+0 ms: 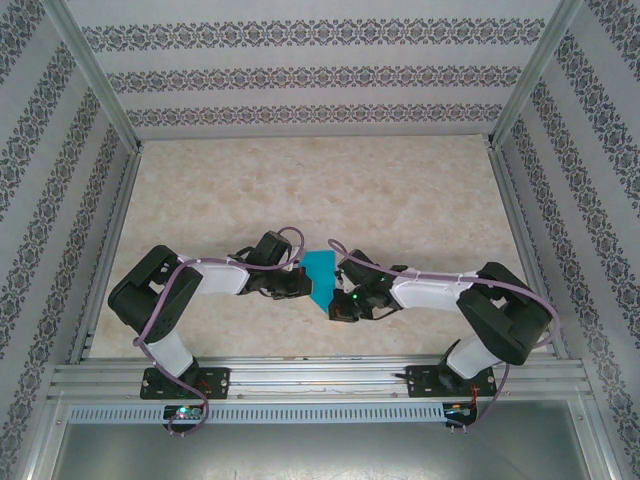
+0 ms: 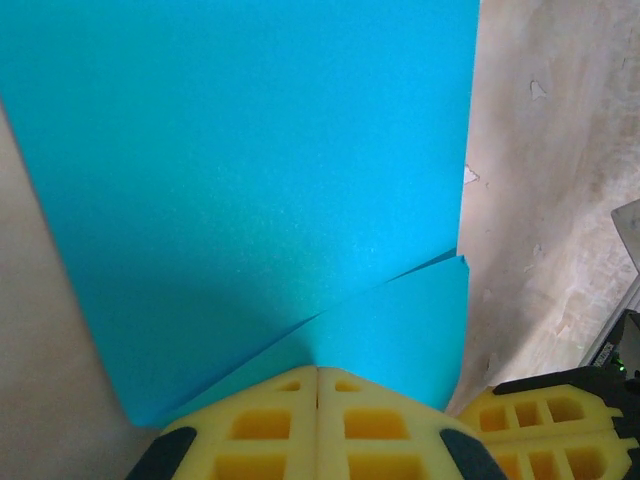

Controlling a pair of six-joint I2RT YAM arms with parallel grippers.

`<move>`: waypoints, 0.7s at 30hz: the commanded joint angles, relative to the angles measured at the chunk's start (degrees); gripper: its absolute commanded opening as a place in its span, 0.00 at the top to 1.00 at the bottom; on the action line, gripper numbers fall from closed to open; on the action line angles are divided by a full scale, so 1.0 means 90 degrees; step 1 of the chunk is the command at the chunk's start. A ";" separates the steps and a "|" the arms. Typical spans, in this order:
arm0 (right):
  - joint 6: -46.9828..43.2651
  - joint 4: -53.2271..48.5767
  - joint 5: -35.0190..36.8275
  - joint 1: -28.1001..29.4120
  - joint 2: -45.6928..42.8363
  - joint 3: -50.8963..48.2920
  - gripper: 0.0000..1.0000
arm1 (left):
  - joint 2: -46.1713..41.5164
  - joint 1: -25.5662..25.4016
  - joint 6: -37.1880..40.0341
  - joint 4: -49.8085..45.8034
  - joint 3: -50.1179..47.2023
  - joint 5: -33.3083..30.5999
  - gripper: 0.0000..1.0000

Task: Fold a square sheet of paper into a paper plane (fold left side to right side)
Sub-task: Third fold the triangle at the center of the table.

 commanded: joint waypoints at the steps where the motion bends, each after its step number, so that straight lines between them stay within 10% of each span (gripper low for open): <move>1: -0.0346 -0.1051 -0.0100 -0.0172 -0.0290 -0.0256 1.00 | 0.0206 -0.0038 -0.0319 -0.0314 -0.0199 -0.0581 1.00; 6: -0.0947 -0.1131 -0.0139 -0.0704 -0.0966 -0.0125 0.97 | 0.0124 -0.0091 -0.0779 0.0367 -0.0218 -0.0328 0.90; 15: -0.2175 0.0052 -0.0042 -0.1426 -0.1470 -0.0001 0.53 | -0.0769 -0.0016 -0.0612 0.0368 0.0085 -0.0735 0.68; 21: -0.2659 0.0942 -0.0597 -0.1417 -0.0728 0.0183 0.44 | -0.1760 0.0301 -0.0257 -0.0235 -0.0205 -0.1515 0.55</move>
